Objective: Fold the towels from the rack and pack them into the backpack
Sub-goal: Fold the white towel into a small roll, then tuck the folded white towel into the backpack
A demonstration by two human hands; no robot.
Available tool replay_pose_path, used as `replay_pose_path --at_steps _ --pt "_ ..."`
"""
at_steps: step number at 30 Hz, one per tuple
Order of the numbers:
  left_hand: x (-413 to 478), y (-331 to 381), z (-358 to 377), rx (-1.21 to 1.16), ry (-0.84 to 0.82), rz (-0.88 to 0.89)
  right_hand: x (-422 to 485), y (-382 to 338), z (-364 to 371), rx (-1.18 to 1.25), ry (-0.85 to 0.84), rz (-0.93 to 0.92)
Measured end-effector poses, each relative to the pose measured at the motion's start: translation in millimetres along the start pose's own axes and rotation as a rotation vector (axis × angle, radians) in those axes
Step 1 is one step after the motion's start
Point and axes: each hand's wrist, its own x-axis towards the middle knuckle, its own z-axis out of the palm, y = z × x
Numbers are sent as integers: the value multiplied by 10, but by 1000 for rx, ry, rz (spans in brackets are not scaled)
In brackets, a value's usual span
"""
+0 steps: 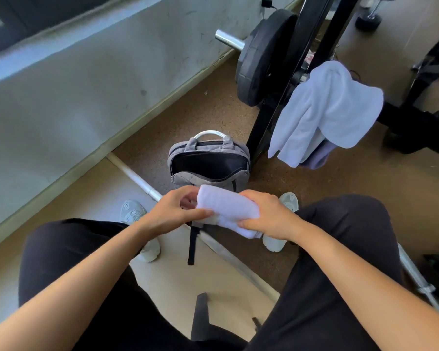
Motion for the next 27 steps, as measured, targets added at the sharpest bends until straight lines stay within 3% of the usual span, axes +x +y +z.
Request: replay_pose_path --at_steps 3,6,10,18,22,27 --pt "299 14 -232 -78 110 -20 186 108 -246 12 92 53" --pt "695 -62 -384 133 303 11 403 230 -460 13 203 86" --pt "1213 -325 -411 435 427 39 731 268 -590 126 341 72" --pt "1445 -805 -214 666 297 22 1583 103 -398 218 275 13" --pt "1440 -910 -268 718 231 130 1855 139 -101 251 149 14" --pt "1396 -1096 -265 864 121 179 1902 491 114 -133 -9 121"
